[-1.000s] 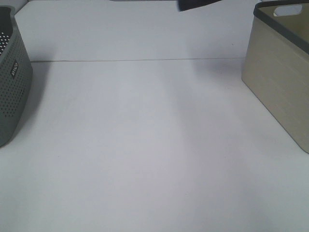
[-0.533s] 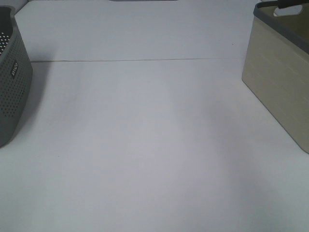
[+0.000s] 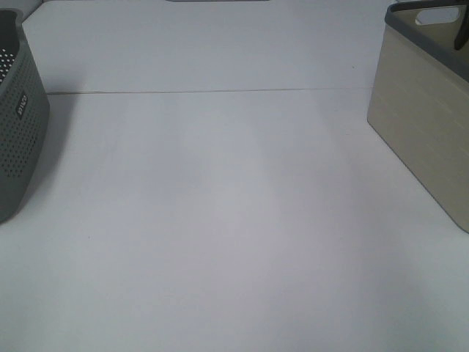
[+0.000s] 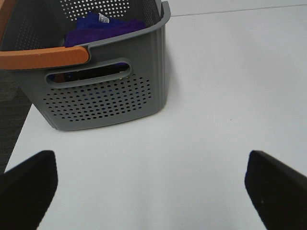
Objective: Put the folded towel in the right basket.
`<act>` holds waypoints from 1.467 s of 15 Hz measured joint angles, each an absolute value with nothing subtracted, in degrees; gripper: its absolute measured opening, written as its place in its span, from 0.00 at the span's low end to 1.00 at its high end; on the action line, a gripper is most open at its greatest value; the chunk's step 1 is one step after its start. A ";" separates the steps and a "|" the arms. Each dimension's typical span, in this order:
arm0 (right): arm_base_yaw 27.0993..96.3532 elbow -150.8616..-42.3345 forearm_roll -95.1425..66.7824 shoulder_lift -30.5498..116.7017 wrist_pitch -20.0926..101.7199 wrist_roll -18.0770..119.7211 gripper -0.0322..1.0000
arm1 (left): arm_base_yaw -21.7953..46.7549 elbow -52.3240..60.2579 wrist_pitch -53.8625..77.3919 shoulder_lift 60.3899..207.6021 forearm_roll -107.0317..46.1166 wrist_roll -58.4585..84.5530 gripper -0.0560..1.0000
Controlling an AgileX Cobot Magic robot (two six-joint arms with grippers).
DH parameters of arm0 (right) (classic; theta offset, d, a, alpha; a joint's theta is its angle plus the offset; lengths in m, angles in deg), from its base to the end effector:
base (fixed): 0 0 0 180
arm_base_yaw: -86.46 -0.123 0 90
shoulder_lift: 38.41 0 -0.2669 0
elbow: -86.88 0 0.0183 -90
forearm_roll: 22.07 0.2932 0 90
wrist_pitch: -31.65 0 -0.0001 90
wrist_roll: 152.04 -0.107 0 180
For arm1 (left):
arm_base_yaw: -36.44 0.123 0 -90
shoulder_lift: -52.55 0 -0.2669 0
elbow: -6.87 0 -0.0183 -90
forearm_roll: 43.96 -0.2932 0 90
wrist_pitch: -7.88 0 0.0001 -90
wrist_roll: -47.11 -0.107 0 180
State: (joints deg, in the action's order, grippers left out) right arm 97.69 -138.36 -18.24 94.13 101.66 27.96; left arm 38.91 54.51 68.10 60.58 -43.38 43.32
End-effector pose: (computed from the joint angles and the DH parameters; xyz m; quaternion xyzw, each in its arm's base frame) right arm 0.5051 -0.0934 0.2532 0.1009 0.9747 0.0136 0.1989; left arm 0.0637 0.0018 0.2939 0.0100 0.8475 0.0239 0.5302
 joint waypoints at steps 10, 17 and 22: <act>94.08 -125.64 -11.93 70.35 100.86 35.69 0.98 | 38.91 54.51 68.10 60.58 -43.96 43.32 0.99; 93.62 -71.44 -12.62 10.07 100.92 39.02 0.98 | 38.91 54.51 68.10 60.58 -43.96 43.32 0.99; 90.58 -52.07 -20.07 -17.77 99.60 37.81 0.98 | 38.91 54.51 68.10 60.58 -43.96 43.32 0.99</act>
State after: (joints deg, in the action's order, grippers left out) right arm 90.58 -52.07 -20.07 -17.77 99.60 37.81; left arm 38.91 54.51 68.10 60.58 -43.96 43.32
